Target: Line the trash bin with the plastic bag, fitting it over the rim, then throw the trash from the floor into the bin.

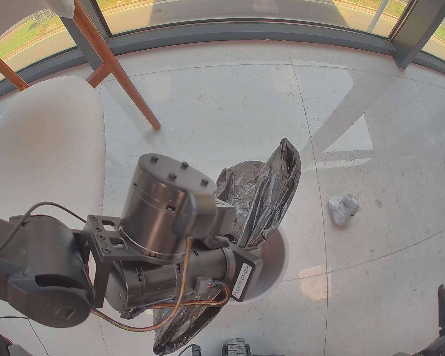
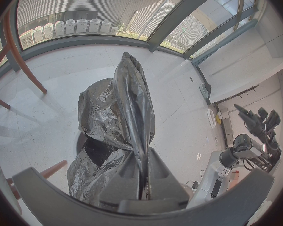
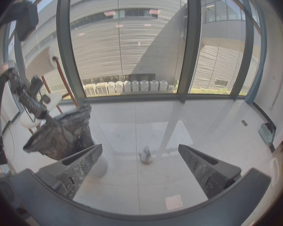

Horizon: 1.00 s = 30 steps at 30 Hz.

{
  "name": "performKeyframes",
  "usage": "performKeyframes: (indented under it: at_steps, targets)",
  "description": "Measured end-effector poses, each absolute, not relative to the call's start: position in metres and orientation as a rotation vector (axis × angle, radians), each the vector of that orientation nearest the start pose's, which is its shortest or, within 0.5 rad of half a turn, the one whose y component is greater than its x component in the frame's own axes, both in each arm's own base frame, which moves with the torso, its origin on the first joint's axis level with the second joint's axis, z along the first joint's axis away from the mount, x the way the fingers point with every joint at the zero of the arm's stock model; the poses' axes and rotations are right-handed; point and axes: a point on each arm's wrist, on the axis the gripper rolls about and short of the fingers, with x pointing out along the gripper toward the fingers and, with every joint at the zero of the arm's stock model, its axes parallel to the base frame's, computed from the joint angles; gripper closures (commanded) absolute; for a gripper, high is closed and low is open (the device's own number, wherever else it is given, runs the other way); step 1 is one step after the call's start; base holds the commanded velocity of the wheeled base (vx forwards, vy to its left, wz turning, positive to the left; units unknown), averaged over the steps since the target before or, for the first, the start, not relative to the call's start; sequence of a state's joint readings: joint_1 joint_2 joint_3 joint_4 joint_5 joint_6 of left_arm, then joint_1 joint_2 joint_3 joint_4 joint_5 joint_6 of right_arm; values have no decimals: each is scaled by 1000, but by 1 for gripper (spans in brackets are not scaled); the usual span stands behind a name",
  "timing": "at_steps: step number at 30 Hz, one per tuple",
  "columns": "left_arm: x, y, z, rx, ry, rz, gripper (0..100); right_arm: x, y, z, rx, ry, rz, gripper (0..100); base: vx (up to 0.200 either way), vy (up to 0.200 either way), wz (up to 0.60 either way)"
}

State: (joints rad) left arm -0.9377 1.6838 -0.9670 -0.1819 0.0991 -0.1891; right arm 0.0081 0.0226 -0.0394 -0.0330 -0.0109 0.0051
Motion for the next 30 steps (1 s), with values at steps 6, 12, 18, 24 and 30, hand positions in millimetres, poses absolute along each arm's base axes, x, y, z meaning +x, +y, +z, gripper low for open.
performKeyframes:
  at_steps: [6,12,18,24,30]
  targets:
    - [178,-246,184,94,568,-770,100,-21,-2,134,172,-77,116,0,0,0,0]
    - [177,-247,183,62,566,-769,100,5,2,181,431,69,283,0,0,0,0]
    - [176,-247,181,28,568,-766,100,50,23,211,564,307,424,0,0,0,0]
    - [174,-246,178,5,576,-762,100,101,55,218,618,556,514,0,0,0,0]
    - [173,-244,175,-2,587,-758,100,134,83,211,620,727,570,0,0,0,0]
